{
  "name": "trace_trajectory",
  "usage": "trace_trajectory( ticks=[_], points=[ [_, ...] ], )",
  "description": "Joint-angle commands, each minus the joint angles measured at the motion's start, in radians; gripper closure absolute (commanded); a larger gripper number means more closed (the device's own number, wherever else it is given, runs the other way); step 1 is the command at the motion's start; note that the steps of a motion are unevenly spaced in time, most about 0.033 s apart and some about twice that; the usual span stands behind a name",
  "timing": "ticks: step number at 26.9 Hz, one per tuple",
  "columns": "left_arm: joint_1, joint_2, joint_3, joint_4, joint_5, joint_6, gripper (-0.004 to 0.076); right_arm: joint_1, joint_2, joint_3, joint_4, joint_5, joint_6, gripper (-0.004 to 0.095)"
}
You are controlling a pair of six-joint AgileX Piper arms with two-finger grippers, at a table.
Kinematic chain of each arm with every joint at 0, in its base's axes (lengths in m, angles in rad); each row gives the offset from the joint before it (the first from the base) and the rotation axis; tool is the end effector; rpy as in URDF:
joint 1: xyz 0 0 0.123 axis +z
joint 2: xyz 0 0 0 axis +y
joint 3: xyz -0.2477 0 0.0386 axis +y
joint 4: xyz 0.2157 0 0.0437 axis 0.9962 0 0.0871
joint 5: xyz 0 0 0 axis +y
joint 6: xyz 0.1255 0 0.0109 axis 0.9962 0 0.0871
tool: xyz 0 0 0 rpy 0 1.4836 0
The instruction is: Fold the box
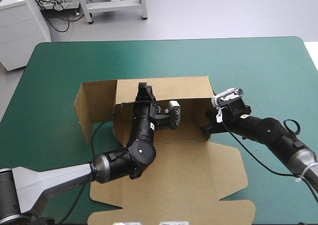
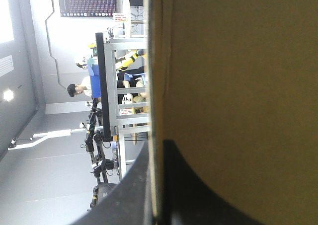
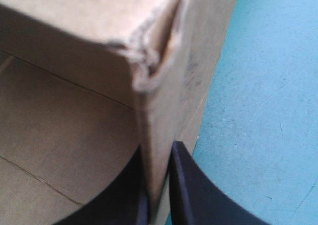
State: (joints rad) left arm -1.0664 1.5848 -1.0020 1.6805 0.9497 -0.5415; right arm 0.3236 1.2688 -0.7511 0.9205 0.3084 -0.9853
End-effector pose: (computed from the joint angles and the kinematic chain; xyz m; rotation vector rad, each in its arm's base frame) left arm 0.2419 -0.2274 0.2629 1.3489 1.3171 0.9941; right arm 0.2478 0.1153 0.2310 -0.5841 2.1198 0.3997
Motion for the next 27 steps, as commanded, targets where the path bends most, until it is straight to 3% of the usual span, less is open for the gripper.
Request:
trace_trajectory(
  ticks=[1, 8, 11, 15, 17, 23, 27],
  points=[
    [-0.007, -0.034, -0.027, 0.111, 0.023, -0.015, 0.0756, 0.002, -0.033, -0.026, 0.028, 0.008, -0.030, 0.0922],
    [-0.007, -0.034, -0.027, 0.111, 0.023, -0.015, 0.0736, 0.002, -0.033, -0.026, 0.028, 0.003, -0.030, 0.0926],
    [-0.007, -0.034, -0.027, 0.111, 0.014, -0.015, 0.0628, 0.002, -0.033, -0.026, 0.028, 0.007, -0.030, 0.0926],
    [-0.007, -0.034, -0.027, 0.111, 0.012, -0.015, 0.0375, 0.002, -0.033, -0.026, 0.028, 0.011, -0.032, 0.0926],
    [-0.007, -0.034, -0.027, 0.111, 0.014, -0.017, 0.0290, 0.002, -0.033, -0.026, 0.028, 0.011, -0.032, 0.0926],
    [-0.017, -0.034, -0.027, 0.111, 0.024, -0.017, 0.0285, 0.002, -0.033, -0.026, 0.028, -0.009, -0.032, 0.0926],
    [-0.116, -0.034, -0.027, 0.111, 0.139, -0.033, 0.0285, 0.002, -0.026, -0.032, 0.028, -0.179, -0.032, 0.0926]
  ],
)
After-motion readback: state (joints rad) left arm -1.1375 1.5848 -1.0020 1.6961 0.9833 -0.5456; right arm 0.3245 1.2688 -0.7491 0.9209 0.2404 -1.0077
